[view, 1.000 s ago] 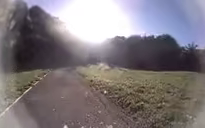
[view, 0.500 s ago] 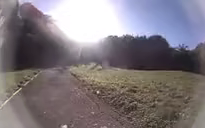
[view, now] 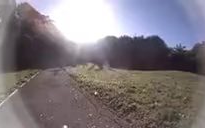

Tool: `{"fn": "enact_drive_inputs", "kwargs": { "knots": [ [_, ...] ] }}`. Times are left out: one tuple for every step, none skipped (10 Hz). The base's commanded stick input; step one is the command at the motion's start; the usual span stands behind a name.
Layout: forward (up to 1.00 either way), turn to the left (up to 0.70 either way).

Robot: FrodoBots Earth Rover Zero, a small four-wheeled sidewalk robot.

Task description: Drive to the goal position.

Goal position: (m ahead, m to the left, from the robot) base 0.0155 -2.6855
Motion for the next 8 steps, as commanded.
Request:
{"fn": "enact_drive_inputs", "kwargs": {
  "knots": [
    [1.00,-0.39],
    [1.00,-0.39],
    [1.00,-0.39],
    [1.00,-0.39],
    [1.00,-0.39],
    [1.00,-0.39],
    [1.00,-0.39],
    [1.00,-0.39]
  ]
}}
